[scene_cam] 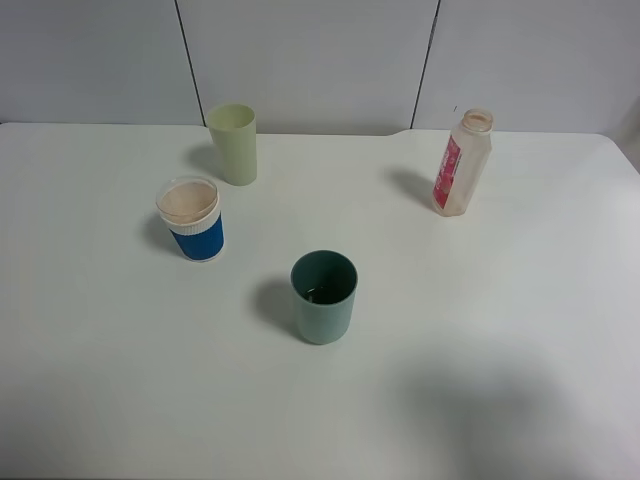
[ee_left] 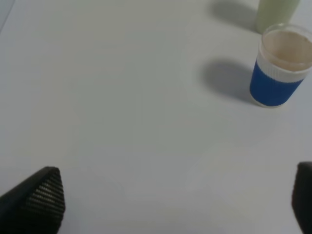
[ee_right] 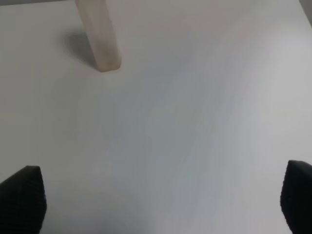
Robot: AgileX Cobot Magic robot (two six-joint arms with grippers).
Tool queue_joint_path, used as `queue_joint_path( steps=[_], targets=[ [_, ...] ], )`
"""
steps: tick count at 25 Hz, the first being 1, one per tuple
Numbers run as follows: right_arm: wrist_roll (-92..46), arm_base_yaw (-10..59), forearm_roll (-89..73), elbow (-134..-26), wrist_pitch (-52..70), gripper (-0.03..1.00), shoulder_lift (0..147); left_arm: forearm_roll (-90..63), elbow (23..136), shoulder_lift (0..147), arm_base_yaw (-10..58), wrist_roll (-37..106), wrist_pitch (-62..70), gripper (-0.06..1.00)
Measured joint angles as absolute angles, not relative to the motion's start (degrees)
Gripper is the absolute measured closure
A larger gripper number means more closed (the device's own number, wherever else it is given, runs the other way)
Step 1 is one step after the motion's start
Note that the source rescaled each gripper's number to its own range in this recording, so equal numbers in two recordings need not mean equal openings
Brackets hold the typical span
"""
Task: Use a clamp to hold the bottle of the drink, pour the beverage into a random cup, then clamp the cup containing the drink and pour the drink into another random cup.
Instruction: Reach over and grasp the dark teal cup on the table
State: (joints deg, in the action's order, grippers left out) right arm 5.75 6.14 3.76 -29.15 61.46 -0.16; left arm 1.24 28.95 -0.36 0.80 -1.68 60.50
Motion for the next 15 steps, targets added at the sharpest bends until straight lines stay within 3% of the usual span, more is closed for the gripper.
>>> queue_joint_path(
  steps=[15],
  targets=[
    [9.1, 6.1, 7.1, -28.7, 60.8, -0.01, -0.2, 1.2, 29.0, -0.4, 0.8, -1.7, 60.5, 0.17]
  ],
)
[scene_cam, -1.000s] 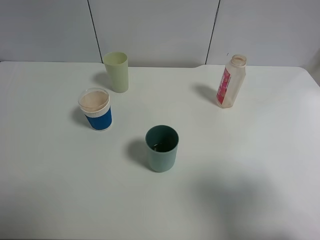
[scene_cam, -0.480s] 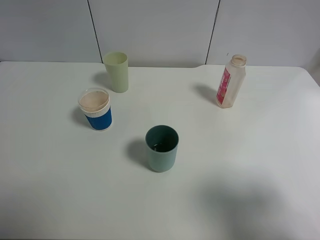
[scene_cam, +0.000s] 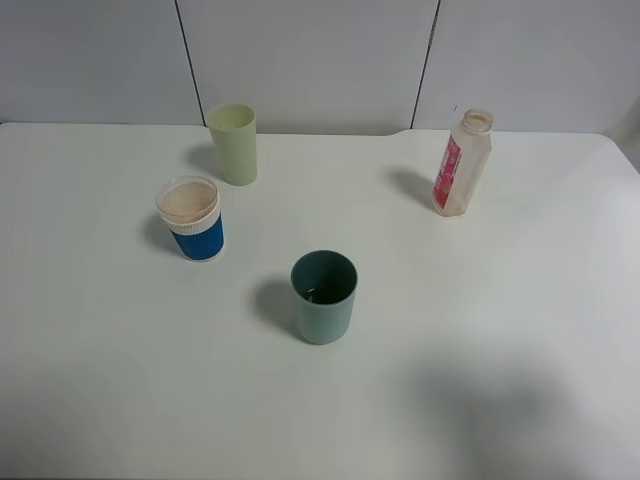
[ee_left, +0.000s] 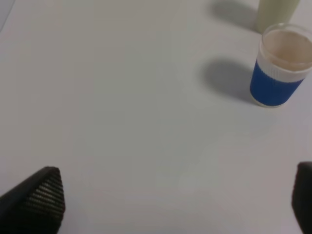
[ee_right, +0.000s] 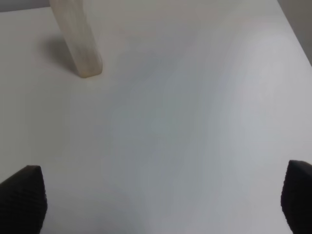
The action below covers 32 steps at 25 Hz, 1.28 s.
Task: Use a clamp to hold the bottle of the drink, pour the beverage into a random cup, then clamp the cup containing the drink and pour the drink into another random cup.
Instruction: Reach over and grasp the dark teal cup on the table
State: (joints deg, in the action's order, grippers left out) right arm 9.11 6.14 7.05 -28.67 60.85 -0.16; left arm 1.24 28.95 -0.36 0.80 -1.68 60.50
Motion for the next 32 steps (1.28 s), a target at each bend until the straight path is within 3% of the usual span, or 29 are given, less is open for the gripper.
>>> queue_joint_path(
  steps=[19, 27, 32],
  targets=[
    [9.3, 5.9, 7.2, -28.7, 60.8, -0.01, -0.2, 1.2, 29.0, -0.4, 0.8, -1.7, 60.5, 0.17],
    [9.3, -2.6, 7.2, -28.7, 60.8, -0.01, -0.2, 1.2, 29.0, -0.4, 0.8, -1.7, 60.5, 0.17],
    [9.3, -3.1, 7.2, -28.7, 60.8, -0.01, -0.2, 1.2, 29.0, -0.4, 0.8, -1.7, 60.5, 0.17]
  ],
)
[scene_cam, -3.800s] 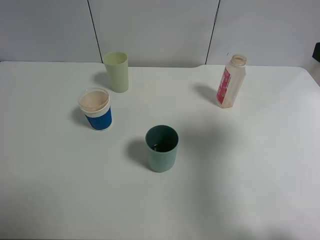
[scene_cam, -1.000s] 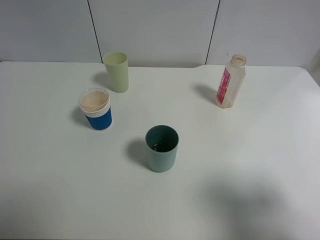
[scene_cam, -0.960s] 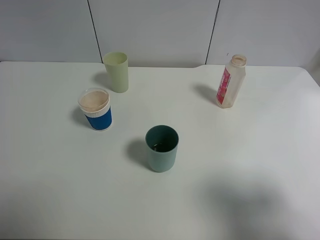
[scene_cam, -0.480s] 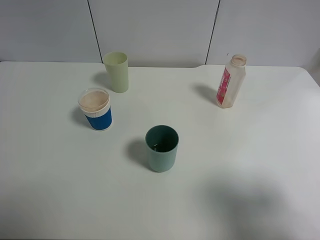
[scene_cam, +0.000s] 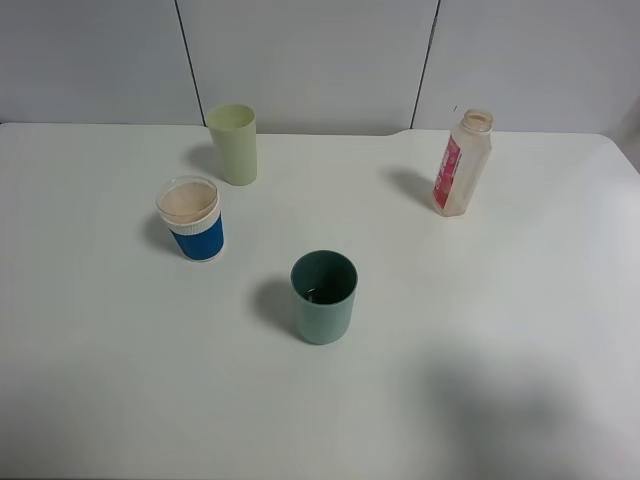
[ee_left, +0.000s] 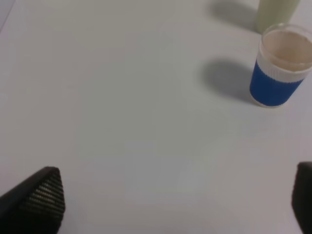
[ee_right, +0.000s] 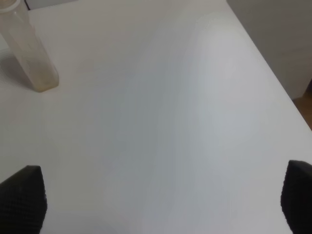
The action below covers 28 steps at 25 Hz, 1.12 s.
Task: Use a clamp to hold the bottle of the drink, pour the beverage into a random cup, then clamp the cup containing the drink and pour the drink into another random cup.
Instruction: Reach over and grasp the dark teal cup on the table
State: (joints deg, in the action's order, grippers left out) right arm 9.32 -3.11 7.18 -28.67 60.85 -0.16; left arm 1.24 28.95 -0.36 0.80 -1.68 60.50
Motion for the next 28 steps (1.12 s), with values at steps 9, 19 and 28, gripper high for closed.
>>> queue_joint_path(
  steps=[9, 19, 28],
  targets=[
    [9.3, -3.1, 7.0, -28.7, 60.8, -0.01, -0.2, 1.2, 29.0, -0.4, 0.8, -1.7, 60.5, 0.17],
    [9.3, -3.1, 7.0, -28.7, 60.8, -0.01, -0.2, 1.4, 29.0, -0.4, 0.8, -1.7, 60.5, 0.17],
    [9.3, -3.1, 7.0, -28.7, 60.8, -0.01, -0.2, 1.4, 29.2, -0.4, 0.8, -1.7, 59.9, 0.17]
  ],
)
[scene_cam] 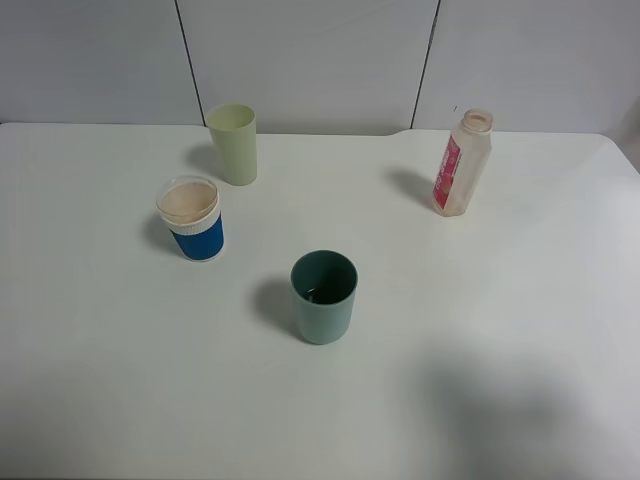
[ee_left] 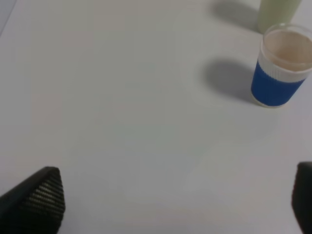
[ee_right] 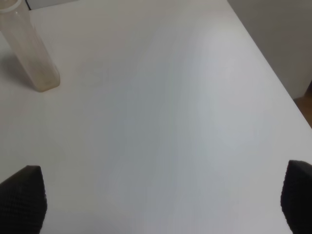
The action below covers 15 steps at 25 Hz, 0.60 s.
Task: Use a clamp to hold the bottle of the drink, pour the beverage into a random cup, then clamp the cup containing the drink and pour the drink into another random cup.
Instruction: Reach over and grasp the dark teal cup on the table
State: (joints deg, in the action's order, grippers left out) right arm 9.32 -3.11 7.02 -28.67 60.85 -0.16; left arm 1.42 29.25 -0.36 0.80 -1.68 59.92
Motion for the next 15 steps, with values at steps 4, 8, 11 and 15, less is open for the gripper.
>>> queue_joint_path(
  steps=[4, 8, 11, 15],
  targets=[
    [9.3, -3.1, 7.0, -28.7, 60.8, -0.01, -0.2, 1.4, 31.3, 0.2, 0.8, 0.6, 49.5, 0.21],
    [9.3, -3.1, 7.0, -28.7, 60.8, -0.01, -0.2, 1.4, 31.7, 4.0, 0.8, 3.3, 36.1, 0.23],
    [9.3, -3.1, 7.0, -28.7, 60.8, -0.01, -0.2, 1.4, 31.7, 8.4, 0.8, 4.1, 29.3, 0.23],
    [9.3, -3.1, 7.0, -28.7, 60.8, -0.01, -0.2, 0.6, 31.7, 15.2, 0.8, 4.2, 24.1, 0.23]
  ],
)
